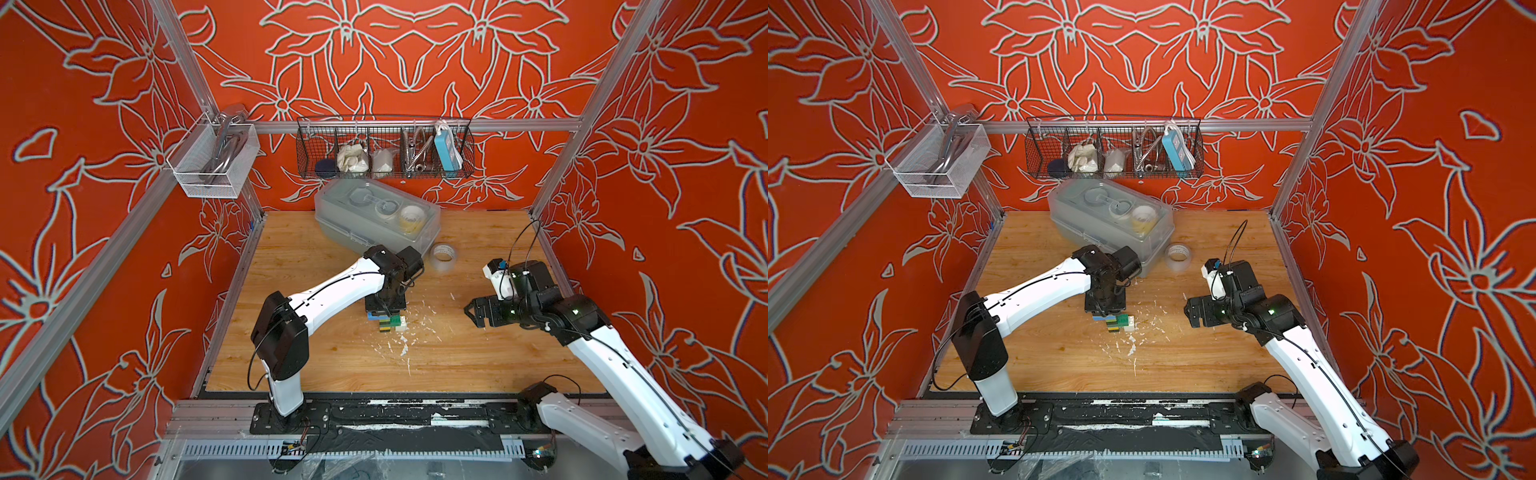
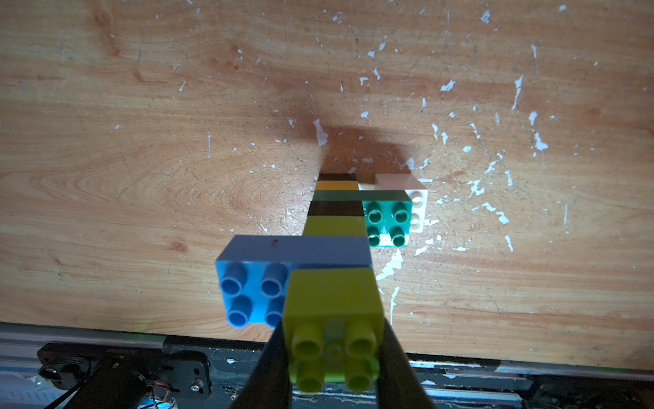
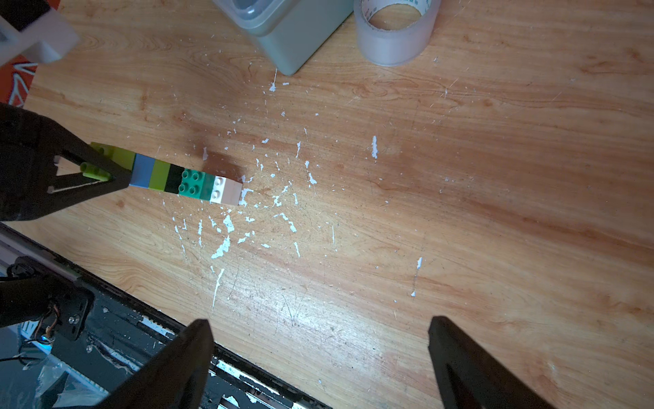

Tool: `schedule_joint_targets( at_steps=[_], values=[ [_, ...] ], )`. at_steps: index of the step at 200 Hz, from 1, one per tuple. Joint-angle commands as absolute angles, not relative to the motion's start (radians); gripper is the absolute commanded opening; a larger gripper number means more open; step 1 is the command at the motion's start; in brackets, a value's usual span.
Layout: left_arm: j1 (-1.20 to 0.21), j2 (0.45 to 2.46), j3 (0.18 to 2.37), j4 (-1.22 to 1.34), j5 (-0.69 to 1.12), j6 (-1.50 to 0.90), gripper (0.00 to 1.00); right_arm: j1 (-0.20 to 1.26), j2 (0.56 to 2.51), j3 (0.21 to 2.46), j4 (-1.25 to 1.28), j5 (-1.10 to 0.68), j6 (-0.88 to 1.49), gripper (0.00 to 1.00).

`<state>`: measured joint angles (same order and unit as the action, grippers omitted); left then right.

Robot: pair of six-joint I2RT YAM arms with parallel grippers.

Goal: Assemble a giraffe with lego
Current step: Assemble the lego brick with the lego brick.

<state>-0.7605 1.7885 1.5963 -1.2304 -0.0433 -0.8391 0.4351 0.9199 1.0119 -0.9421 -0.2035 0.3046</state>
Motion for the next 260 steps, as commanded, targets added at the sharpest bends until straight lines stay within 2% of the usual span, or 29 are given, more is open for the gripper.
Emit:
schedule_joint_targets(
  at_steps=[1,97,118,121,149,158,260],
  values=[
    [-0.756,1.824,1.572,-1.248,-0.031,-0.847,0.06,0.426,0.908,0.994,-0.934,-0.211,0.295,1.0],
    [-0.758,1.833,1.639,-1.283,-0.066,-0.816,0.15,0.419,0.904,0.992,-0.927,-0.215,0.298,1.0],
    [-0.759,1.833,1.651,-1.29,-0.071,-0.814,0.21,0.416,0.907,0.991,-0.926,-0.216,0.298,1.0],
    [-0.761,1.832,1.653,-1.291,-0.074,-0.813,0.24,0.417,0.906,0.992,-0.925,-0.216,0.298,1.0],
    [-0.767,1.834,1.675,-1.306,-0.088,-0.805,0.26,0.417,0.906,0.992,-0.924,-0.216,0.298,1.0],
    [-0.768,1.834,1.679,-1.306,-0.09,-0.802,0.31,0.417,0.907,0.991,-0.924,-0.218,0.298,1.0],
    [-0.779,1.823,1.686,-1.324,-0.103,-0.813,0.29,0.416,0.898,0.988,-0.924,-0.218,0.298,1.0]
  ],
)
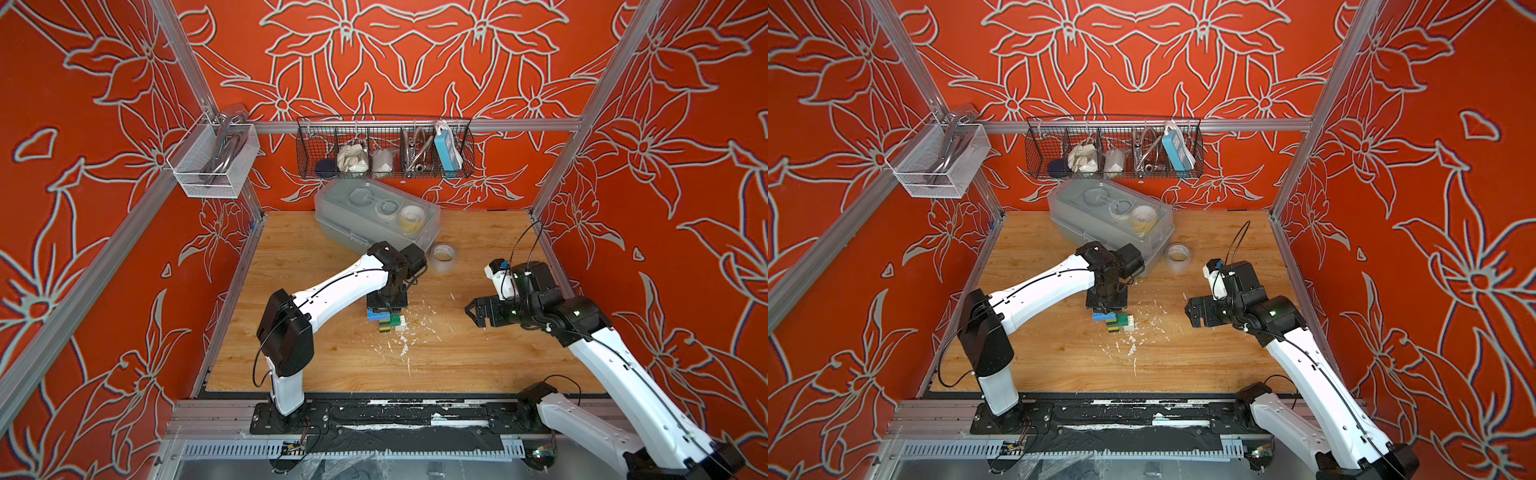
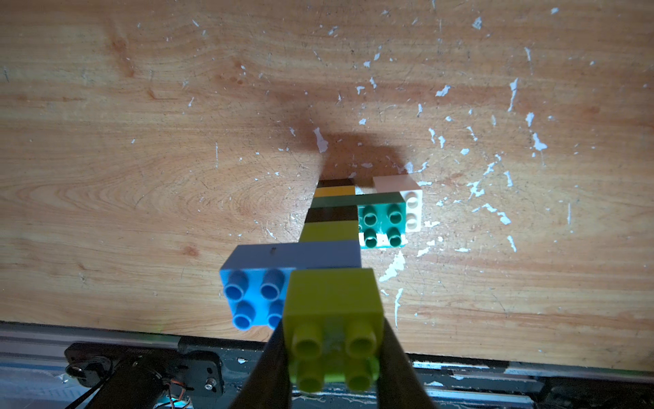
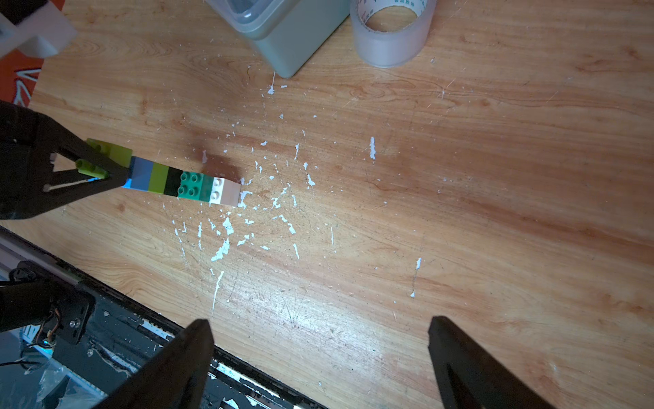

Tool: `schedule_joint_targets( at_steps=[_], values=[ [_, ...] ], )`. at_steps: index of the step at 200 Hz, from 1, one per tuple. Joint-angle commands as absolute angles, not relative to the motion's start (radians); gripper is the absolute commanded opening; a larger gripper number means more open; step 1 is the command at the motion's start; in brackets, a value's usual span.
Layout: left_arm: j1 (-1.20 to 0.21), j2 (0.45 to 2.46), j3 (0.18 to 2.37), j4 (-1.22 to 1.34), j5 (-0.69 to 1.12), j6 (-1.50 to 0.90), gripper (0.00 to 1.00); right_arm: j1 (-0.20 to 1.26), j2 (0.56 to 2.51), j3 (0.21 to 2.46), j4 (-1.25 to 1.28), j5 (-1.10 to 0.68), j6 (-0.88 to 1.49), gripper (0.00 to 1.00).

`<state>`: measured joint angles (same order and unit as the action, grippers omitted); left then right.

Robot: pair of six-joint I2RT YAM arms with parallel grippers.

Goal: Assemble a giraffe with lego
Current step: Assemble the lego brick with the lego brick.

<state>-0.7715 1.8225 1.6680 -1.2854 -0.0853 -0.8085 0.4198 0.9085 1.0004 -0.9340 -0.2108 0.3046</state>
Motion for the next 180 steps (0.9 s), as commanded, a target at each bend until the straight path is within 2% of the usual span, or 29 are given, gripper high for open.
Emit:
schedule_joint_targets(
  at_steps=[1,180],
  values=[
    [-0.779,1.823,1.686,-1.324,-0.103,-0.814,0.29,0.416,0.898,0.988,-0.924,-0.218,0.298,1.0],
    [-0.781,1.819,1.628,-1.284,-0.071,-0.842,0.3,0.414,0.897,0.985,-0.919,-0.229,0.304,1.0]
  ],
)
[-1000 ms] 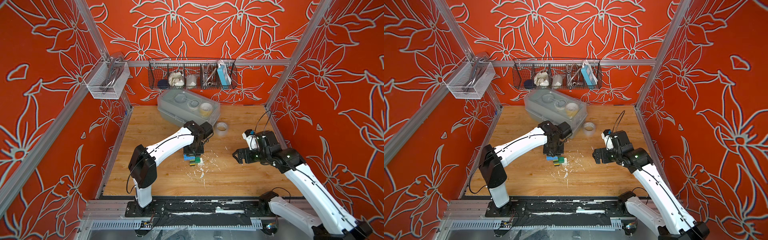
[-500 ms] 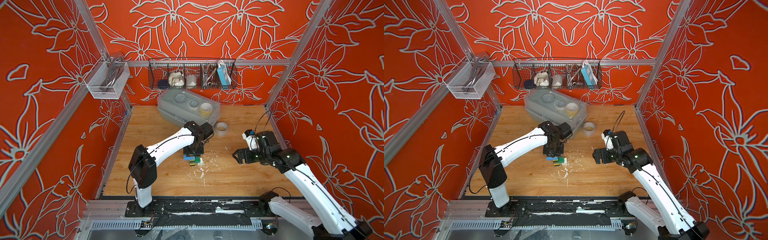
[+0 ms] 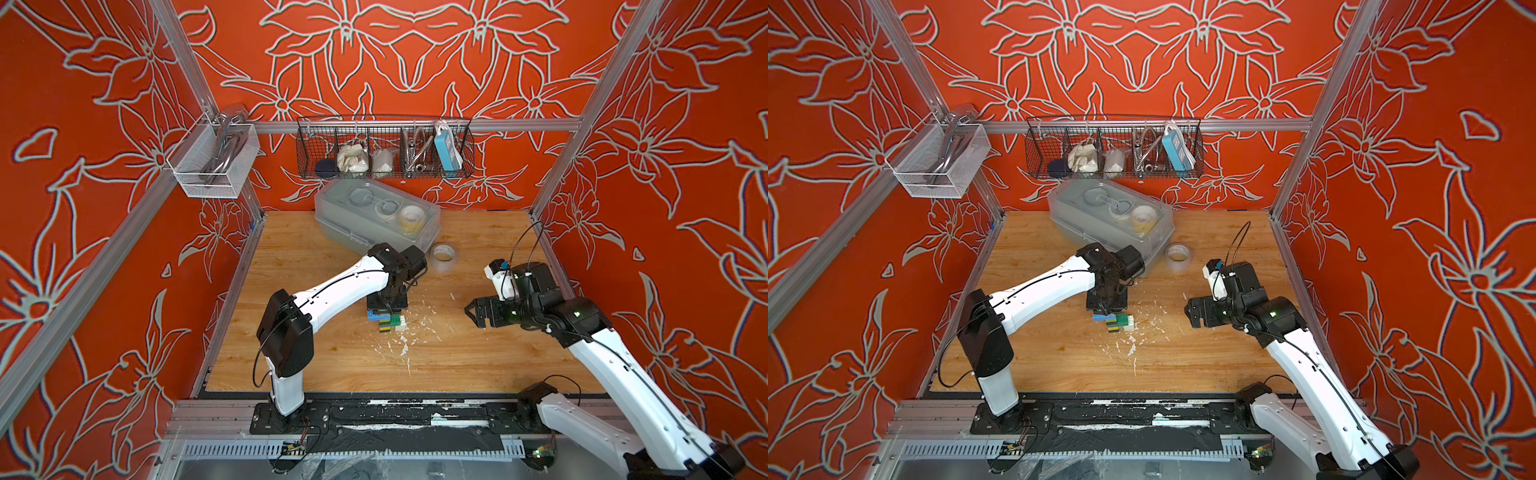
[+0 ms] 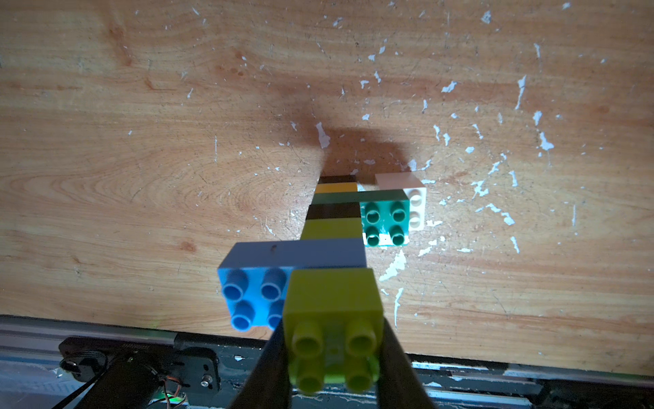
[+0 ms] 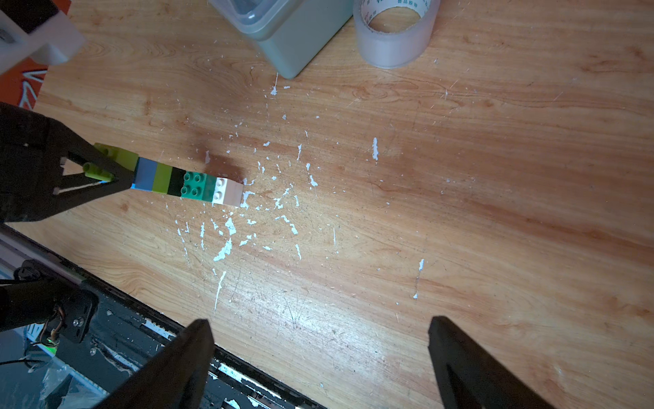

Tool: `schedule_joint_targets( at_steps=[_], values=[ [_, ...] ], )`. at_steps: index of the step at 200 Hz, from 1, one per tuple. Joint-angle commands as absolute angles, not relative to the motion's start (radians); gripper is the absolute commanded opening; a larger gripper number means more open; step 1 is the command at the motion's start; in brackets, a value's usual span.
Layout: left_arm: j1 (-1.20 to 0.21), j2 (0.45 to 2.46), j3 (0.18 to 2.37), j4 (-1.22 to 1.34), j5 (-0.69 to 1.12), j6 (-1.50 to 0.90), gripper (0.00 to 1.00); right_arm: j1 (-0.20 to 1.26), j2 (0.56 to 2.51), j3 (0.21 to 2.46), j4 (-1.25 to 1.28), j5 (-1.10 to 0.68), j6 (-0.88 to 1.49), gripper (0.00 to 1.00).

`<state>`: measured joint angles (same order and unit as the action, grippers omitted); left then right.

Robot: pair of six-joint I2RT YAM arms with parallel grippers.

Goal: Assemble a giraffe with lego
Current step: Assemble the lego brick with the lego brick.

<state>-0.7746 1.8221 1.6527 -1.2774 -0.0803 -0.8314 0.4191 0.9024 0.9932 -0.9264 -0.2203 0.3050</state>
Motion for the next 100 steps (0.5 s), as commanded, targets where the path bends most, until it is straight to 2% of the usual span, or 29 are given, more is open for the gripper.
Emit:
schedule_joint_targets(
  at_steps=[1,100],
  values=[
    [-0.781,1.818,1.628,-1.284,-0.071,-0.842,0.3,0.414,0.897,0.985,-0.919,-0.229,0.304,1.0],
    [-0.795,1.804,1.62,-1.284,-0.068,-0.863,0.29,0.414,0.898,0.98,-0.914,-0.23,0.304,1.0]
  ],
)
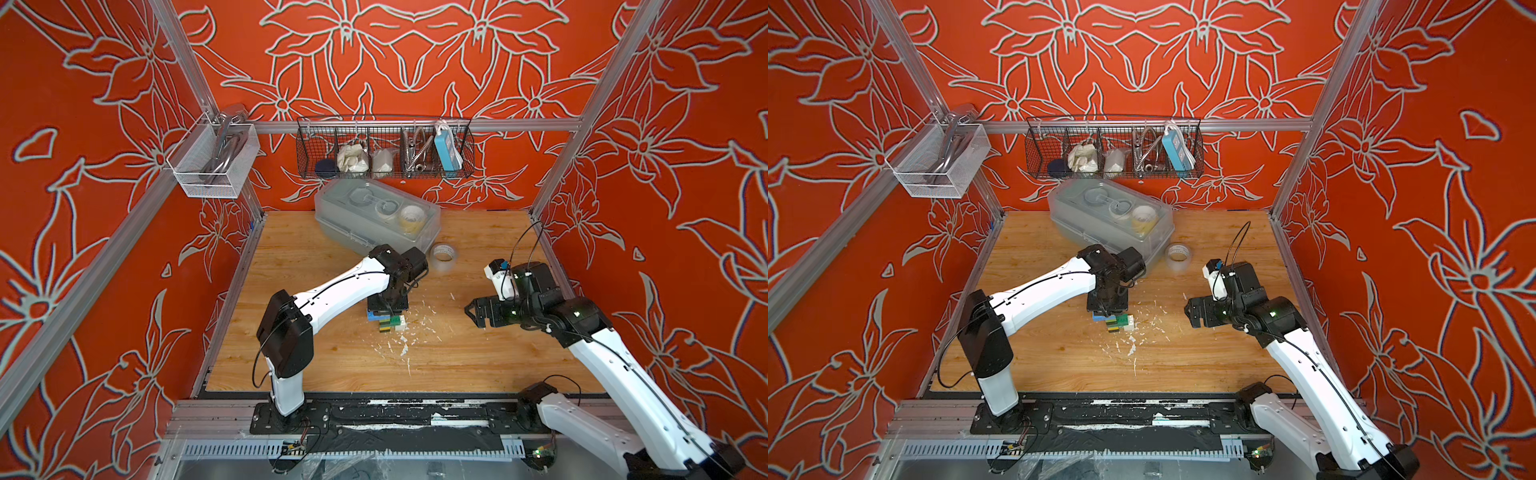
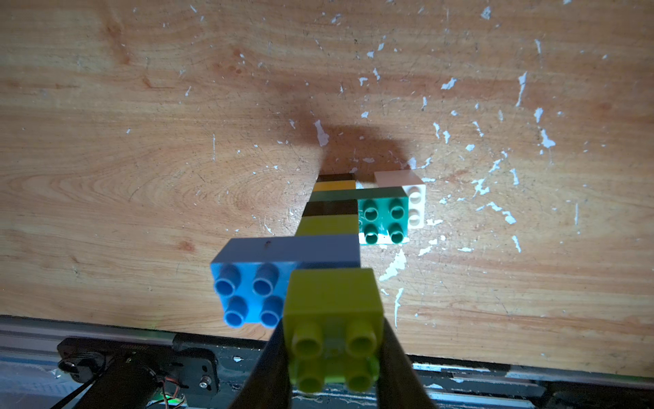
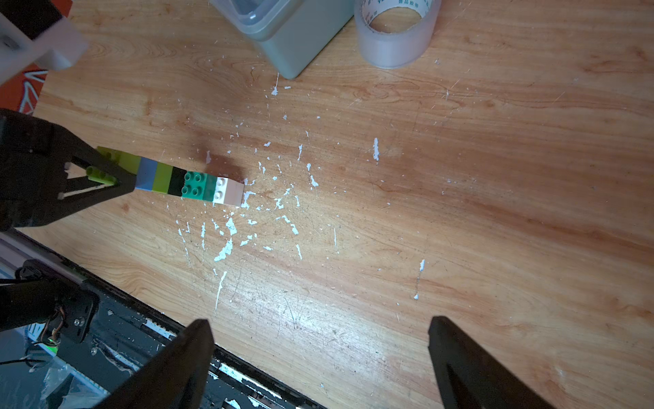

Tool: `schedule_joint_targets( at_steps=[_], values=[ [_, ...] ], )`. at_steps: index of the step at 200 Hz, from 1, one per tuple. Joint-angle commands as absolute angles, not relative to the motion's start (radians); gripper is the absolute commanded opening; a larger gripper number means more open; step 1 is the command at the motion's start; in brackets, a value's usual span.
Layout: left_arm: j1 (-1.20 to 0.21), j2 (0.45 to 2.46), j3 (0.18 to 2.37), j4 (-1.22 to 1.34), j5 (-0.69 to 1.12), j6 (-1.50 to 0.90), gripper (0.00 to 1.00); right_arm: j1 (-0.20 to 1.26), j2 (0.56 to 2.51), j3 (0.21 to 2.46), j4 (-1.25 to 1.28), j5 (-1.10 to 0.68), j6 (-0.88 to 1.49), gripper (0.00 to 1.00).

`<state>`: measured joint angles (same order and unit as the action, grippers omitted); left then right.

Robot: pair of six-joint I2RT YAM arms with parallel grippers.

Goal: Assemble a giraffe with lego
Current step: Assemble the lego brick with the lego brick.

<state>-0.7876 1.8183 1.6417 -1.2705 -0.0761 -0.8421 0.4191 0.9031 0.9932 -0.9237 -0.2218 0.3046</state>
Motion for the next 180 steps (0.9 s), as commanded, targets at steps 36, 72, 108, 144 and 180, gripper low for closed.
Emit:
schedule_joint_targets(
  at_steps=[36,72,108,144,180],
  values=[
    [-0.796,1.804,1.609,-1.284,-0.077,-0.881,0.27,0.414,0.9,0.979,-0.913,-0.23,0.302,1.0],
    [-0.795,1.806,1.595,-1.269,-0.072,-0.902,0.26,0.414,0.898,0.977,-0.913,-0.233,0.302,1.0],
    [-0.796,1.796,1.579,-1.257,-0.072,-0.913,0.25,0.414,0.894,0.978,-0.919,-0.232,0.302,1.0],
    [-0.794,1.787,1.565,-1.222,-0.049,-0.914,0.24,0.414,0.894,0.981,-0.918,-0.233,0.302,1.0],
    [-0.795,1.791,1.558,-1.215,-0.039,-0.91,0.24,0.414,0.893,0.983,-0.926,-0.23,0.301,1.0]
  ],
)
